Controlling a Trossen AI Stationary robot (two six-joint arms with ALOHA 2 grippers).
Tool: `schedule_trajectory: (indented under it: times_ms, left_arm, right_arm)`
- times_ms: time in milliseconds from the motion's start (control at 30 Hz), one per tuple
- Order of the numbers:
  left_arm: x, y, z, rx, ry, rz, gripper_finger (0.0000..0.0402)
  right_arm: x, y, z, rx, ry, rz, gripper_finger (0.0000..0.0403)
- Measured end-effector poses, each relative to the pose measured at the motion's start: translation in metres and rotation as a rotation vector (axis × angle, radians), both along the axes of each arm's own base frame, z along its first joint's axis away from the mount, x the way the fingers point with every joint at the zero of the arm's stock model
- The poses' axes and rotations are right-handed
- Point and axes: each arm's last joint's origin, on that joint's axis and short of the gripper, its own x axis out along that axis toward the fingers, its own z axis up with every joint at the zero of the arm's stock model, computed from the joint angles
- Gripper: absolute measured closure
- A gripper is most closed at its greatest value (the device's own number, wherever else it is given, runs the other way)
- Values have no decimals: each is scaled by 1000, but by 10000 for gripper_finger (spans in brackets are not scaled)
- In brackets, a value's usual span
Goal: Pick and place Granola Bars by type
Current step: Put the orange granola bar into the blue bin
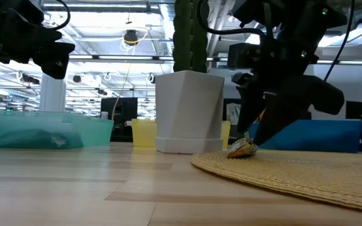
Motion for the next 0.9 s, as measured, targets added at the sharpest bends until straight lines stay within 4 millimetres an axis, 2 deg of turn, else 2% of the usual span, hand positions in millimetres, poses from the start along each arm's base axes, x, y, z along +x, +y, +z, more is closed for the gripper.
schedule_trajectory:
  times_ms: [367, 567, 733, 900]
  left_arm:
    - [0, 0, 0, 0, 0, 0, 257]
    - [0, 0, 0, 0, 1, 0, 257]
    - [0, 0, 0, 0, 0, 0, 257]
    - [0, 0, 0, 0, 0, 0, 257]
  right_arm:
    - [1, 2, -2, 38, -5, 14, 224]
    - [0, 4, -17, 33, -3, 22, 233]
    - [-1, 4, -19, 32, 9, 23, 240]
    - [-2, 5, -20, 30, 11, 27, 289]
